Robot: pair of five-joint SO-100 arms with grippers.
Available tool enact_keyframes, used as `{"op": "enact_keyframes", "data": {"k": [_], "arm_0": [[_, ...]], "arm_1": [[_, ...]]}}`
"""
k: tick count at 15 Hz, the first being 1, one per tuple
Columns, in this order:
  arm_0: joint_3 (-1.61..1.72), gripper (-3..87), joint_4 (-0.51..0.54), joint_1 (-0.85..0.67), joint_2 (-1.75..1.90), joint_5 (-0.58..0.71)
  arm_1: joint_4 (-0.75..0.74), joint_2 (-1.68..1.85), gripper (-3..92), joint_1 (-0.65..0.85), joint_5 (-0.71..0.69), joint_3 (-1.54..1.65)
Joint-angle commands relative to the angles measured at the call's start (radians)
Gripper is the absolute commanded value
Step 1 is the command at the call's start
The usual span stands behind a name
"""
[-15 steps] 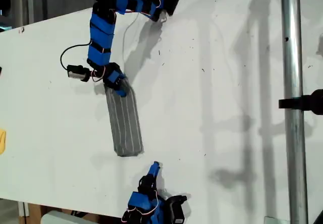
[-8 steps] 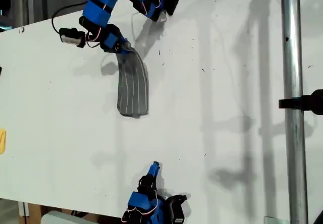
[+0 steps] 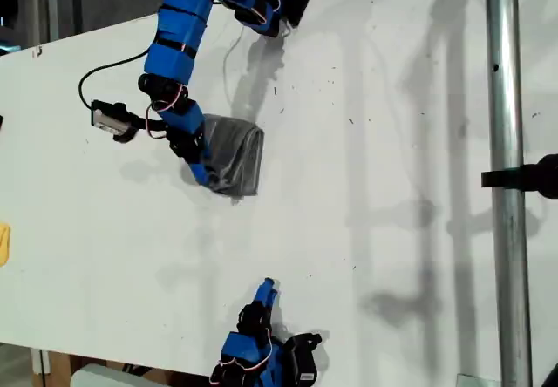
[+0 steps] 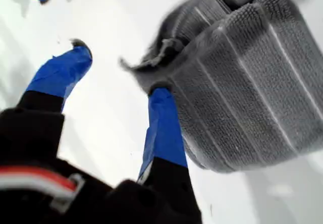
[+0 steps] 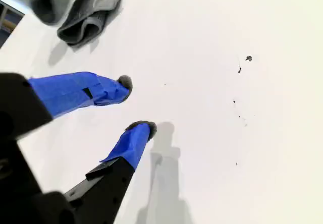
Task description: Grasp corners of a towel and fold twice.
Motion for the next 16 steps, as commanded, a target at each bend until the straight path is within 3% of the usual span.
{"op": "enact_keyframes", "data": {"k": [1, 2, 5, 7, 10, 13, 16], "arm_0": [[0.005, 15.1, 0.005, 0.006, 0.005, -0.026], [0.006, 14.9, 0.006, -0.009, 0.005, -0.008], [0.006, 14.5, 0.006, -0.021, 0.005, 0.133], [0.006, 14.0, 0.006, -0.021, 0.005, 0.551], [0.006, 12.4, 0.003, -0.018, 0.005, 0.569], [0.006, 12.1, 0.003, -0.021, 0.005, 0.568], [0.006, 12.1, 0.003, -0.021, 0.005, 0.568]], "arm_1": [[-0.069, 0.235, 15.3, 0.029, 0.015, 0.114], [-0.06, 0.344, 15.1, 0.034, 0.031, 0.261], [-0.04, 0.798, -0.2, -0.028, 0.075, 0.769], [0.067, 1.157, -0.3, -0.087, 0.172, 1.062], [0.301, 1.637, -0.3, -0.202, 0.345, 1.351], [0.373, 1.629, 0.2, -0.258, 0.457, 1.37], [0.377, 1.629, 2.9, -0.107, 0.416, 1.371]]}}
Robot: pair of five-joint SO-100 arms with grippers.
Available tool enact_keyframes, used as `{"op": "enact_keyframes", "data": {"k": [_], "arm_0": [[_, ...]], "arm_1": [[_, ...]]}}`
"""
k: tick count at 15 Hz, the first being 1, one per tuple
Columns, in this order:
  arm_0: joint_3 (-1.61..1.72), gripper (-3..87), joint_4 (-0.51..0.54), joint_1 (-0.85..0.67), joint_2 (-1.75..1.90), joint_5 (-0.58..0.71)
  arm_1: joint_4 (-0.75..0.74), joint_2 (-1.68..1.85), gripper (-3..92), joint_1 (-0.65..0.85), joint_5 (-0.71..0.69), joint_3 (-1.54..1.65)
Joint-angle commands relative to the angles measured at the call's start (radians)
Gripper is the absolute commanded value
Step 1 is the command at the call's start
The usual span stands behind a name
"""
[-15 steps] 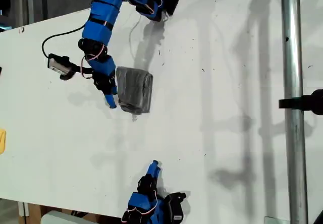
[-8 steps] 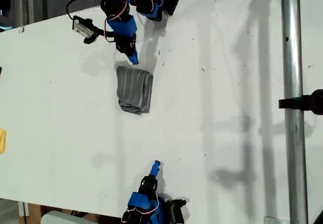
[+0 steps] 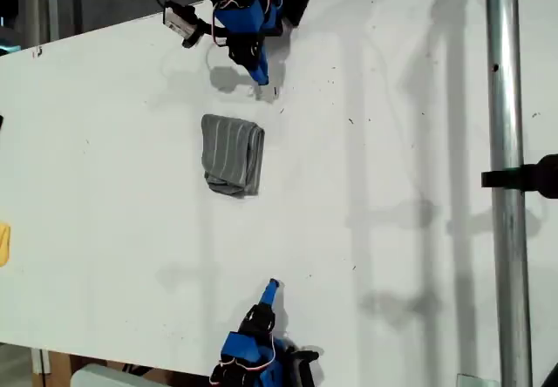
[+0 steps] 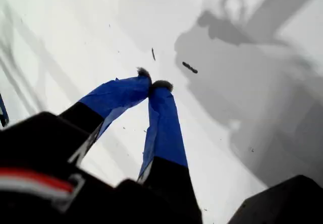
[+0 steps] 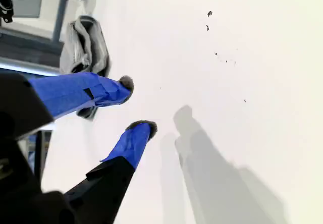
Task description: Grasp corners of a towel and fold twice.
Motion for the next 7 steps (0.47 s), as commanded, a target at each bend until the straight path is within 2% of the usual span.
{"op": "enact_keyframes", "data": {"k": [1, 4, 7], "arm_0": [[0.006, 12.1, 0.003, -0.02, 0.005, 0.006], [0.006, 12.1, 0.003, -0.02, 0.005, 0.006], [0.006, 12.1, 0.003, -0.02, 0.005, 0.006]], "arm_1": [[0.008, 0.0, 2.9, 0.106, -0.021, -0.014], [0.008, 0.0, 2.9, 0.201, -0.021, -0.014], [0.008, 0.0, 2.9, 0.233, -0.021, -0.014]]}}
